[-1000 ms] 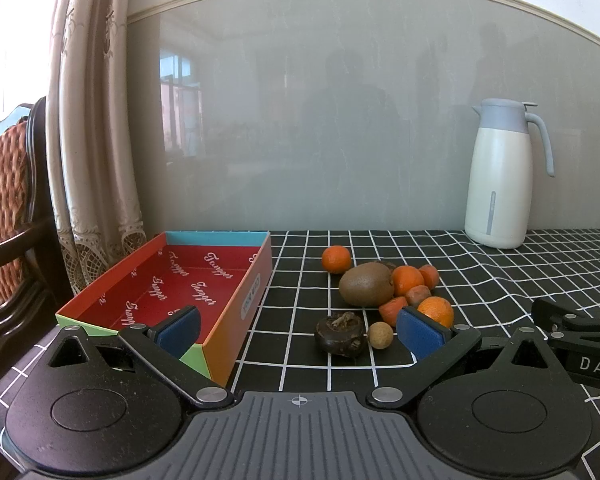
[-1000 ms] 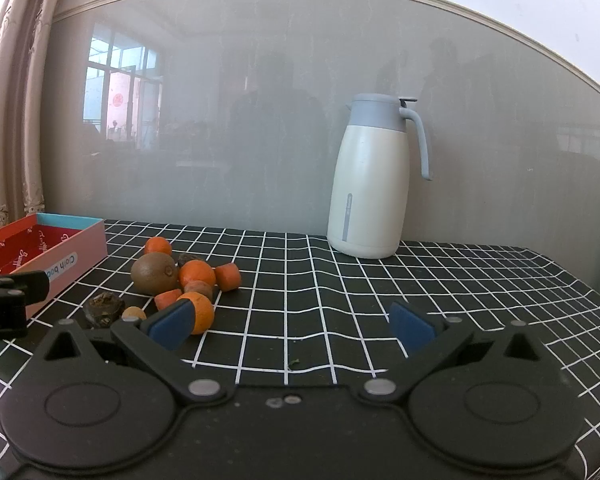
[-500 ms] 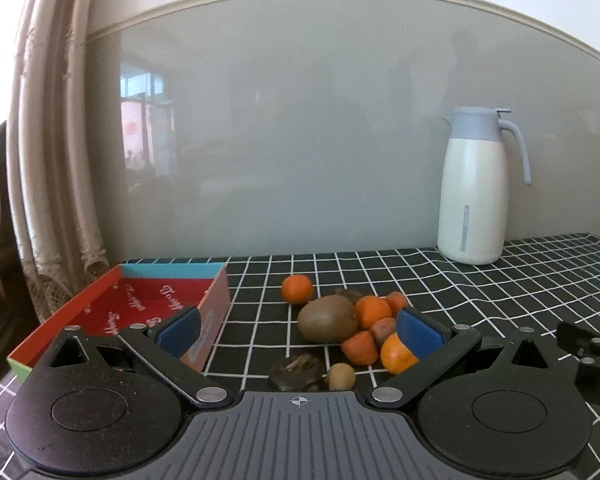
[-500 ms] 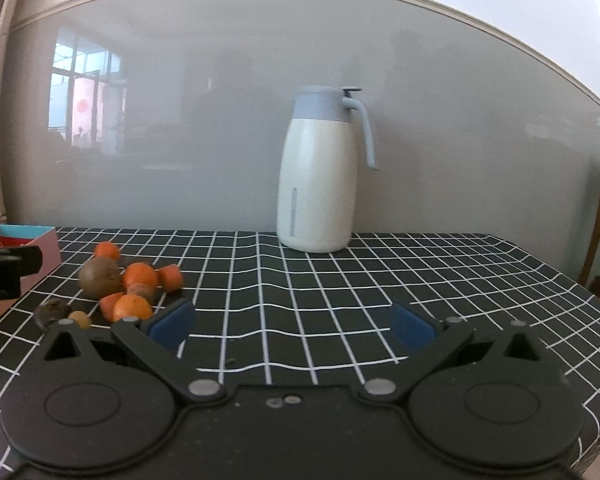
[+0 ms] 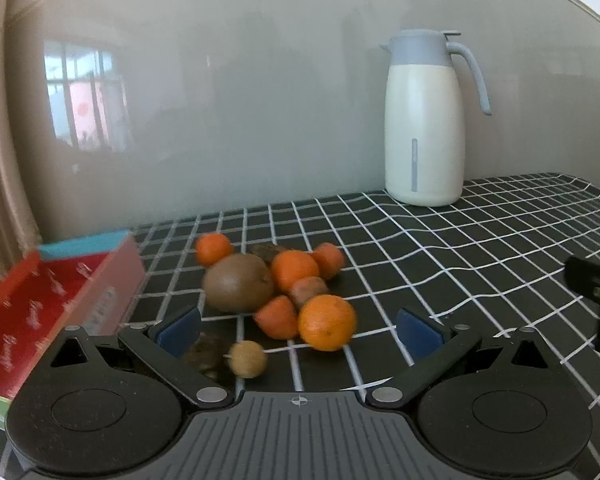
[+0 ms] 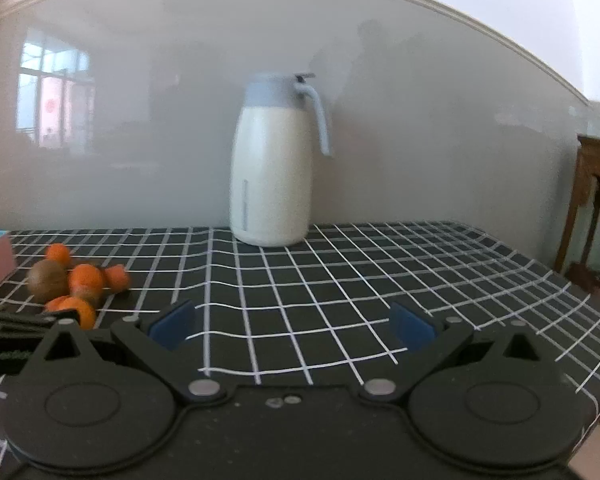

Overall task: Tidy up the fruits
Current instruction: 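Reach the left tool to the large mandarin and close on it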

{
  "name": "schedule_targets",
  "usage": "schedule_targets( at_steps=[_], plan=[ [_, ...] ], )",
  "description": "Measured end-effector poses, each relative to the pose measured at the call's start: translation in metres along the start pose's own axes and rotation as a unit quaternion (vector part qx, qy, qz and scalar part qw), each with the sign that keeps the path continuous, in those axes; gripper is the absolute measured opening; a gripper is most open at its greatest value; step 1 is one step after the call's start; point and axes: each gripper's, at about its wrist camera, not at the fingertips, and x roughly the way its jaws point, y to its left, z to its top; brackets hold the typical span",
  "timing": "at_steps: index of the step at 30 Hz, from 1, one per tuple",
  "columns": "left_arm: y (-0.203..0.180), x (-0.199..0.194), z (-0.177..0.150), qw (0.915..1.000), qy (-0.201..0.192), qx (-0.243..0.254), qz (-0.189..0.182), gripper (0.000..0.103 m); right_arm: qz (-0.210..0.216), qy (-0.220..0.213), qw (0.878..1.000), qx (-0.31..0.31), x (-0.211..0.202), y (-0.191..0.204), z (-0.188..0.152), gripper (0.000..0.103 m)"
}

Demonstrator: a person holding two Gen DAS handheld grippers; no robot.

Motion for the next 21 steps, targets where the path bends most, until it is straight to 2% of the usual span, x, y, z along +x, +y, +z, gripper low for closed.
schedule_targets(
  at_steps=[7, 11, 12, 14, 16, 21],
  plan=[
    [-0.013, 0.016, 0.003, 0.9999, 0.006, -0.014, 0.001, 0.103, -0.016, 0.012, 1.000, 0.007, 0.028, -0.004, 0.004, 0.103],
    [-0.020, 0.031, 0.003, 0.9996, 0.025, -0.008, 0.007, 0.101, -0.023, 0.015, 0.999, 0.018, 0.037, -0.009, 0.007, 0.103],
    [-0.021, 0.035, 0.003, 0.9994, 0.032, -0.004, 0.011, 0.095, -0.025, 0.015, 0.999, 0.020, 0.040, -0.010, 0.008, 0.103],
    [-0.020, 0.045, 0.002, 0.9983, 0.058, -0.005, 0.006, 0.048, -0.028, 0.016, 0.999, 0.024, 0.044, -0.012, 0.010, 0.103],
    [-0.015, 0.053, 0.000, 0.9966, 0.079, -0.021, -0.005, 0.041, -0.030, 0.017, 0.999, 0.026, 0.046, -0.014, 0.010, 0.103],
    [-0.014, 0.051, 0.001, 0.9967, 0.079, -0.020, -0.008, 0.040, -0.028, 0.016, 0.999, 0.014, 0.046, -0.014, 0.009, 0.103]
  ],
)
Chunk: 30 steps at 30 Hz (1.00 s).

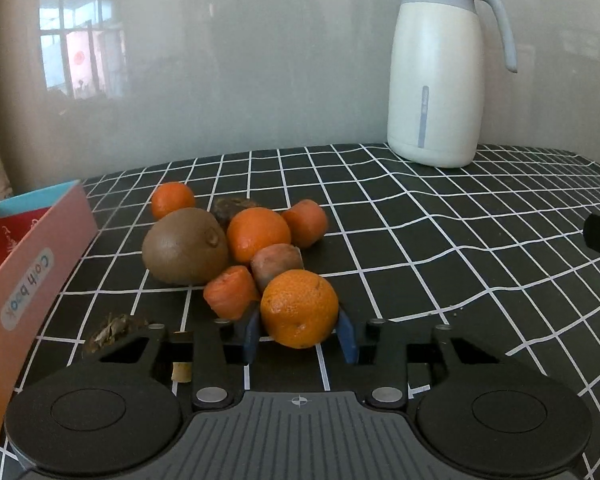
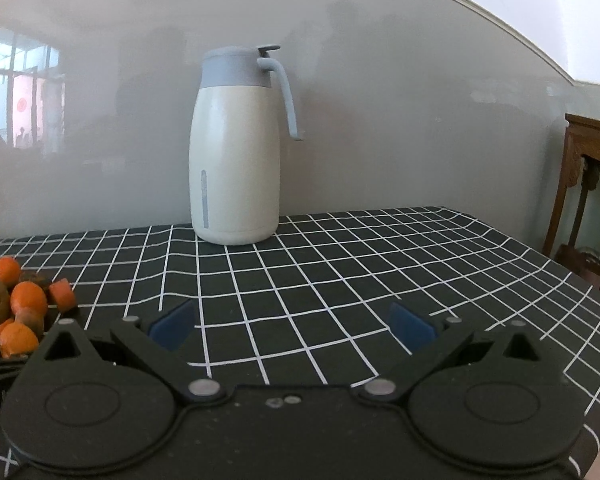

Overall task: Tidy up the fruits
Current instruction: 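Reach the left tool to the large mandarin and close on it, then carry the mandarin with the left tool into the red box and release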

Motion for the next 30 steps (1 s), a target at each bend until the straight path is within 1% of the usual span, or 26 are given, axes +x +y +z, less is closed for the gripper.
schedule_targets(
  at_steps=[2, 8, 11, 15, 23, 30],
  plan=[
    [0.002, -0.004, 0.000, 1.0000, -0.006, -0.005, -0.004, 0.039, 0.000, -0.001, 1.000, -0.007, -0.001, 0.002, 0.000, 0.103],
    [0.006, -0.031, 0.007, 0.9988, -0.049, 0.003, -0.002, 0.039, 0.004, -0.004, 1.000, -0.014, -0.004, 0.008, 0.001, 0.103],
    [0.017, -0.046, 0.006, 0.9983, -0.059, 0.002, -0.001, 0.039, 0.008, -0.006, 1.000, -0.014, -0.007, 0.012, 0.003, 0.103],
    [0.034, -0.056, 0.005, 0.9977, -0.067, -0.001, 0.007, 0.039, 0.018, -0.011, 1.000, -0.014, -0.012, 0.023, 0.005, 0.103],
    [0.079, -0.075, 0.002, 0.9954, -0.088, -0.014, 0.036, 0.039, 0.043, -0.020, 0.999, -0.021, -0.022, 0.057, 0.009, 0.103],
    [0.133, -0.088, -0.003, 0.9908, -0.102, -0.036, 0.081, 0.039, 0.066, -0.022, 0.997, -0.030, -0.029, 0.091, 0.008, 0.103]
  ],
)
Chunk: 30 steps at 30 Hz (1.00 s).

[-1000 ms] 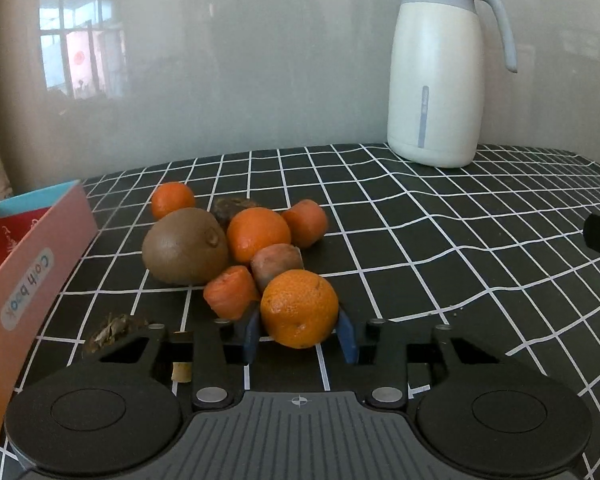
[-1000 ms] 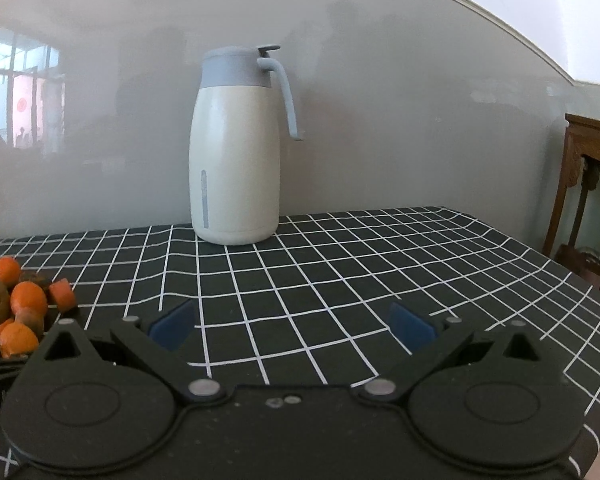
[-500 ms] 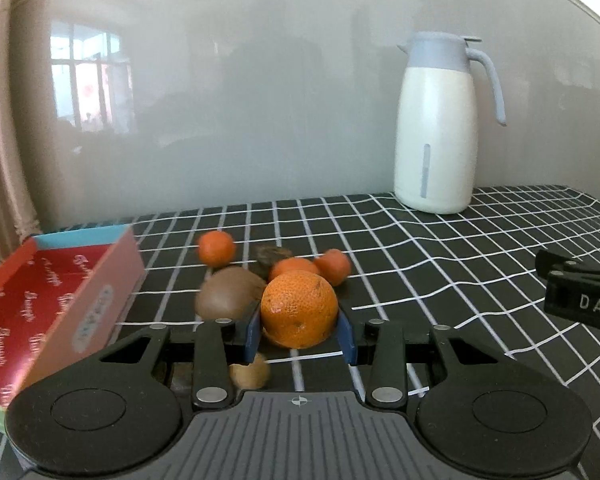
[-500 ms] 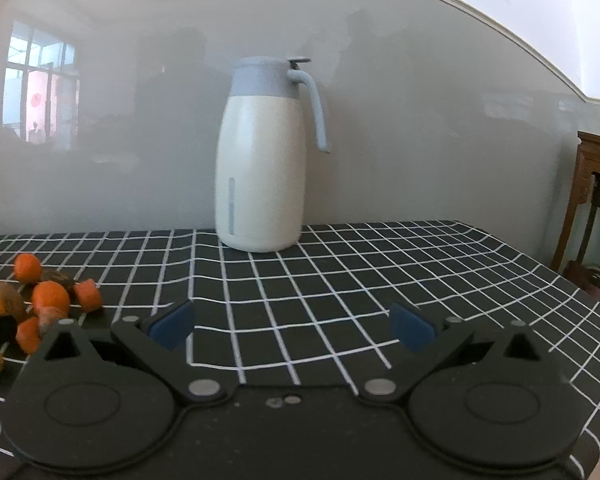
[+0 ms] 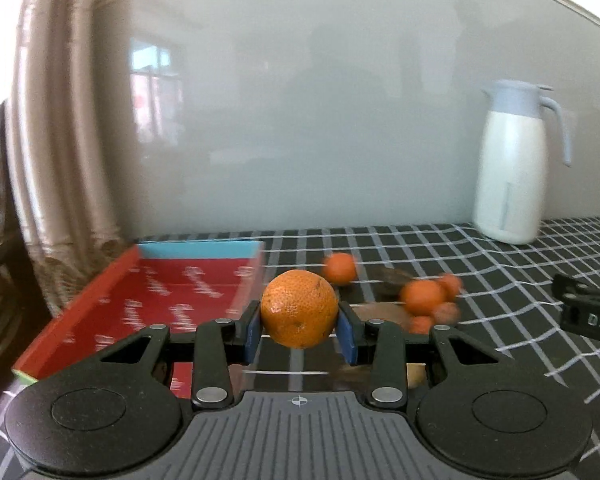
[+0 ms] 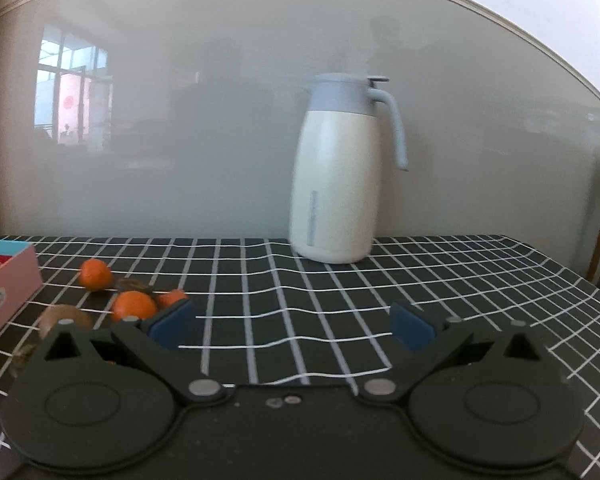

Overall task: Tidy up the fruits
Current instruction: 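Carry the mandarin with the left tool into the red box and release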

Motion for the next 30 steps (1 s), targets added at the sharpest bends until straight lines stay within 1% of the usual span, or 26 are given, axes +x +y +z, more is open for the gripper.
schedule_targets(
  at_steps=[3, 9, 13, 16, 18, 19, 20, 27, 30],
  plan=[
    [0.026, 0.001, -0.002, 0.9997, 0.000, -0.007, 0.024, 0.039, 0.009, -0.001, 1.000, -0.005, 0.000, 0.014, 0.000, 0.103],
    [0.071, 0.012, -0.013, 0.9975, 0.022, -0.027, 0.061, 0.039, 0.025, 0.000, 1.000, -0.018, -0.002, 0.039, -0.003, 0.103],
    [0.085, 0.018, -0.022, 0.9958, 0.041, -0.031, 0.075, 0.039, 0.040, -0.005, 0.999, -0.019, -0.007, 0.053, -0.003, 0.103],
    [0.088, 0.017, -0.024, 0.9951, 0.040, -0.025, 0.087, 0.040, 0.052, -0.008, 0.998, -0.024, -0.010, 0.064, -0.003, 0.103],
    [0.086, 0.013, -0.025, 0.9951, 0.036, -0.024, 0.089, 0.049, 0.058, -0.009, 0.998, -0.027, -0.012, 0.071, -0.003, 0.103],
    [0.086, 0.012, -0.025, 0.9950, 0.033, -0.022, 0.092, 0.061, 0.061, -0.010, 0.998, -0.029, -0.012, 0.074, -0.003, 0.103],
    [0.084, 0.010, -0.025, 0.9948, 0.029, -0.020, 0.095, 0.066, 0.063, -0.010, 0.998, -0.030, -0.013, 0.076, -0.004, 0.103],
    [0.082, 0.004, -0.024, 0.9956, 0.018, -0.024, 0.088, 0.066, 0.074, -0.011, 0.997, -0.030, -0.014, 0.086, -0.003, 0.103],
    [0.081, 0.004, -0.025, 0.9958, 0.014, -0.014, 0.090, 0.066, 0.075, -0.013, 0.996, -0.035, -0.013, 0.088, -0.003, 0.103]
  ],
)
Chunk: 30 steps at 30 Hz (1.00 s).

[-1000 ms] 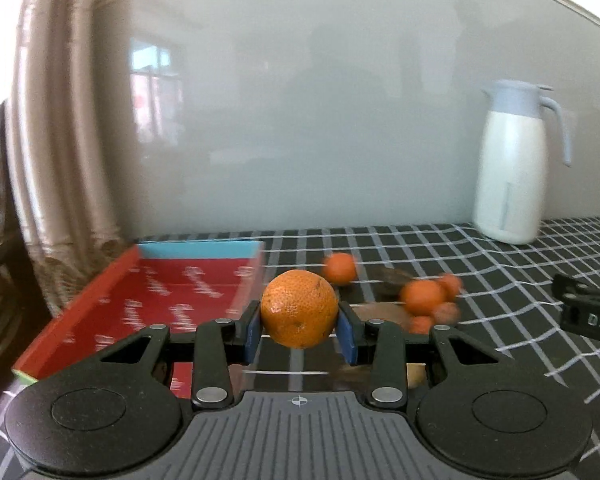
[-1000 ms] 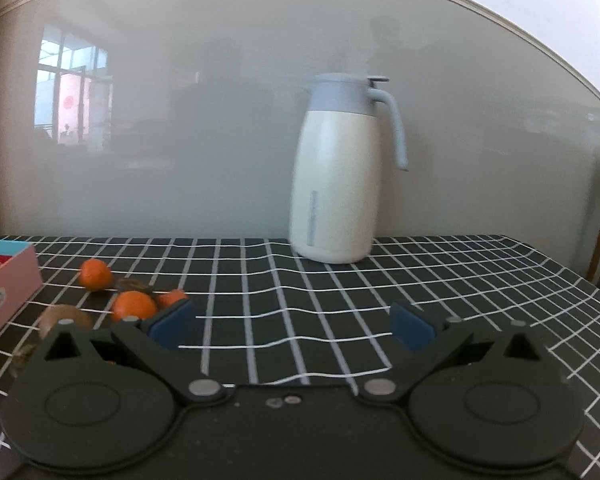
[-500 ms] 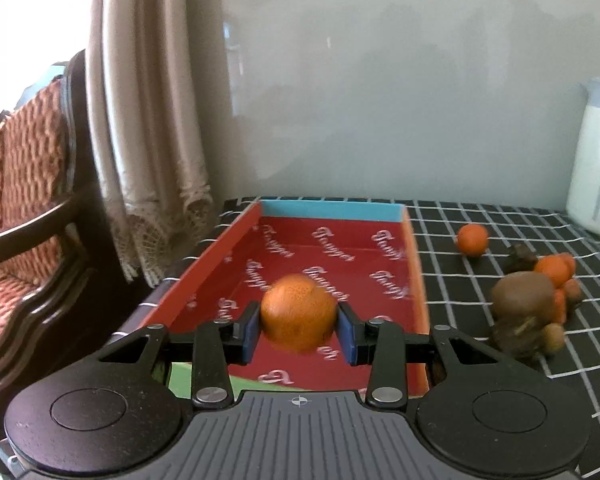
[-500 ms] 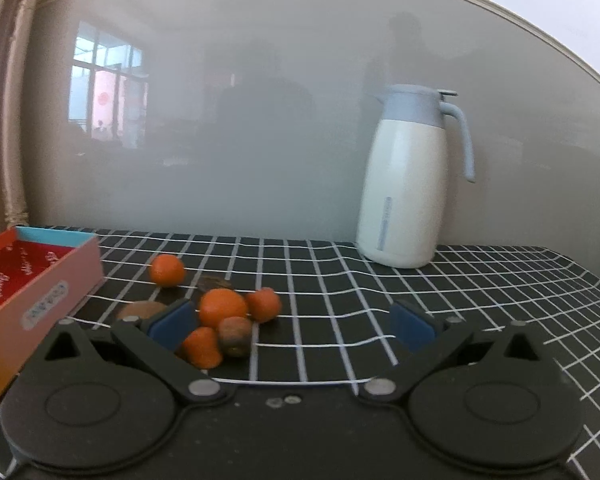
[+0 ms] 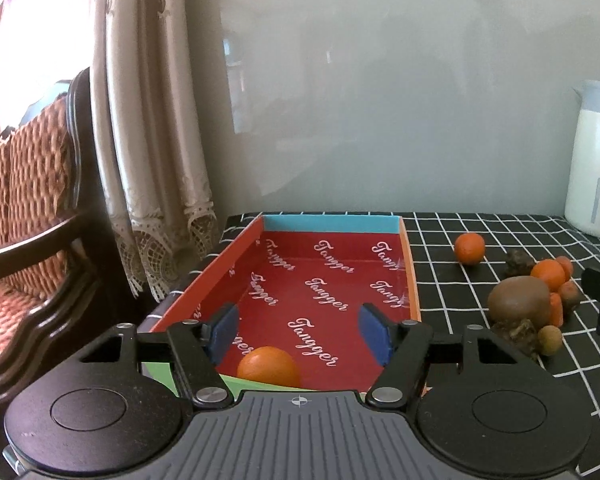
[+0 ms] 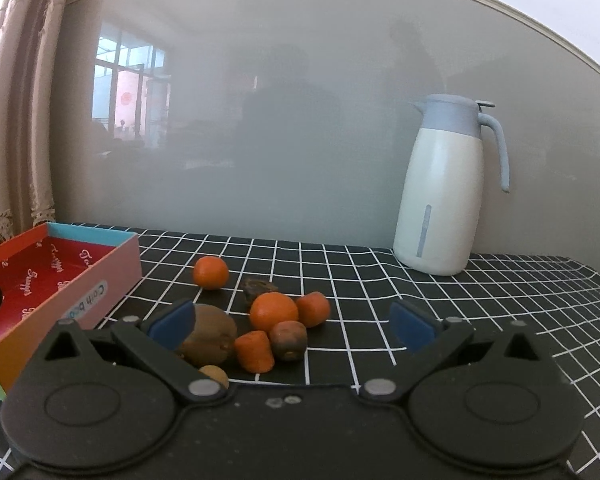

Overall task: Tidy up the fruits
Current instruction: 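Carry the mandarin with the left tool into the red box and release, then reach the right tool to the brown kiwi and close on it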

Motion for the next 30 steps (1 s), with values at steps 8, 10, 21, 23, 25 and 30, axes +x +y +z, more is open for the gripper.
schedule_targets(
  at_steps=[8, 10, 21, 23, 25, 30],
  plan=[
    [0.009, -0.006, 0.008, 0.9999, -0.007, -0.015, 0.004, 0.068, 0.017, 0.003, 1.000, 0.001, 0.005, 0.014, 0.001, 0.103],
    [0.009, -0.007, 0.008, 0.9998, -0.007, -0.017, 0.003, 0.068, 0.025, 0.003, 1.000, -0.006, 0.006, 0.022, 0.001, 0.103],
    [0.010, -0.007, 0.008, 0.9999, -0.004, -0.011, 0.005, 0.069, 0.047, 0.010, 0.999, -0.021, 0.018, 0.051, 0.003, 0.103],
    [0.013, -0.008, 0.010, 0.9998, -0.008, -0.014, 0.009, 0.069, 0.054, 0.013, 0.998, -0.028, 0.018, 0.054, 0.001, 0.103],
    [0.017, -0.007, 0.010, 0.9998, -0.007, -0.018, 0.011, 0.069, 0.059, 0.014, 0.997, -0.040, 0.018, 0.058, -0.001, 0.103],
    [0.021, -0.004, 0.004, 0.9997, -0.006, -0.018, 0.016, 0.069, 0.064, 0.021, 0.997, -0.042, 0.024, 0.062, -0.002, 0.103]
  ],
)
